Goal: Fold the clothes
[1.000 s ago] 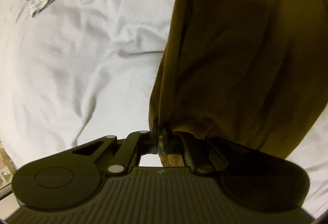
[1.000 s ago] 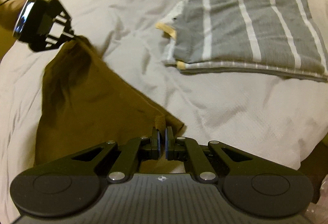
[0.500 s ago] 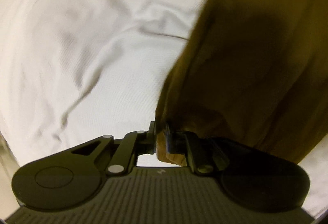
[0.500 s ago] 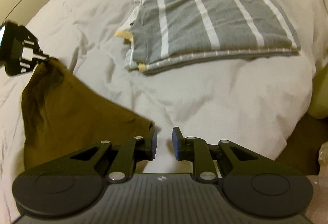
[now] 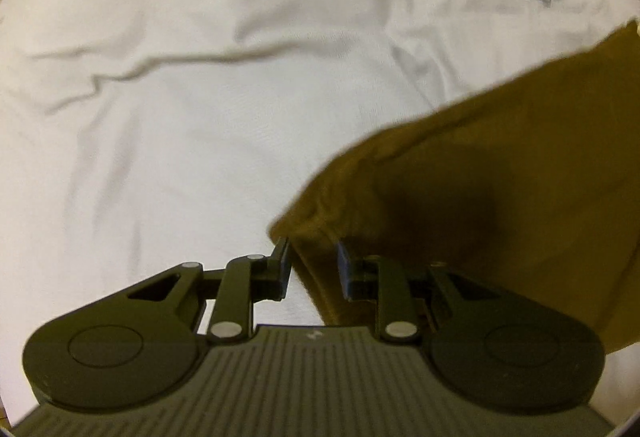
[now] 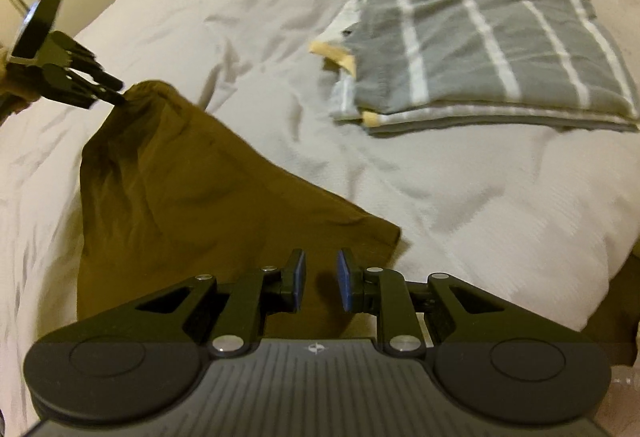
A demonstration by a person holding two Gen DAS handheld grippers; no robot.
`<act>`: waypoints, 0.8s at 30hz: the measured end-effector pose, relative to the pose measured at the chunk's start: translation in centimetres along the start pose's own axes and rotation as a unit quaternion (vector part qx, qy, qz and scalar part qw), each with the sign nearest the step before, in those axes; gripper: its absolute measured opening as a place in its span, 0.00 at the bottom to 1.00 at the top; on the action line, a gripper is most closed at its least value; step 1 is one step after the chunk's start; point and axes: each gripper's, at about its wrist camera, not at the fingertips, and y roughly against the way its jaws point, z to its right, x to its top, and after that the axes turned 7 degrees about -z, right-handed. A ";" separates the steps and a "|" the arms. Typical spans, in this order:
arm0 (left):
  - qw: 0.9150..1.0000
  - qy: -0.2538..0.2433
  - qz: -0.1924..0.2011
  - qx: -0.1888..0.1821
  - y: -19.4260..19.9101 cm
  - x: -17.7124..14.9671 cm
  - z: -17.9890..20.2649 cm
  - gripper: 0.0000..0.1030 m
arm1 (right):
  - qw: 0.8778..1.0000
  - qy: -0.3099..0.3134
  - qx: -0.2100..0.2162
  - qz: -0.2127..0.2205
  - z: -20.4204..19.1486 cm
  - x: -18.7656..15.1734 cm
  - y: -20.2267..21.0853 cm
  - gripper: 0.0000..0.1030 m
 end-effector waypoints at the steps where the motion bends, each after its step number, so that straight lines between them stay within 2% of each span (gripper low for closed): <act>1: 1.000 0.008 -0.001 -0.003 -0.8 0.1 0.2 0.22 | 1.000 0.001 0.000 -0.002 0.1 0.1 -0.2 0.22; 2: 1.000 0.025 0.001 -0.010 -1.3 0.2 0.1 0.24 | 1.000 0.002 -0.001 -0.004 0.2 0.1 -0.4 0.22; 4: 0.998 0.059 0.006 -0.027 -1.7 -0.1 -0.6 0.22 | 1.000 0.002 -0.004 -0.009 0.5 0.2 -0.7 0.22; 6: 0.997 0.072 0.014 -0.036 -1.4 -0.6 -0.9 0.20 | 1.000 0.002 -0.007 -0.014 0.9 0.2 -1.1 0.22; 7: 0.997 0.070 0.021 -0.037 -1.0 -0.9 -1.0 0.12 | 1.000 0.001 -0.008 -0.014 1.0 0.3 -1.1 0.22; 13: 0.993 0.085 0.085 -0.003 2.5 -2.6 -1.8 0.08 | 1.000 0.005 -0.010 -0.009 1.4 1.3 -1.2 0.22; 20: 0.991 0.125 0.050 -0.014 -1.3 -2.2 -3.1 0.09 | 1.000 0.018 -0.011 -0.015 0.7 1.8 -2.0 0.23; 23: 0.987 0.150 0.047 -0.018 -1.8 -2.0 -3.7 0.14 | 0.999 0.019 -0.015 -0.028 0.7 1.5 -2.3 0.27; 24: 0.987 0.150 0.049 -0.015 -1.6 -2.2 -3.7 0.19 | 0.999 0.019 -0.018 -0.034 0.8 1.3 -2.5 0.26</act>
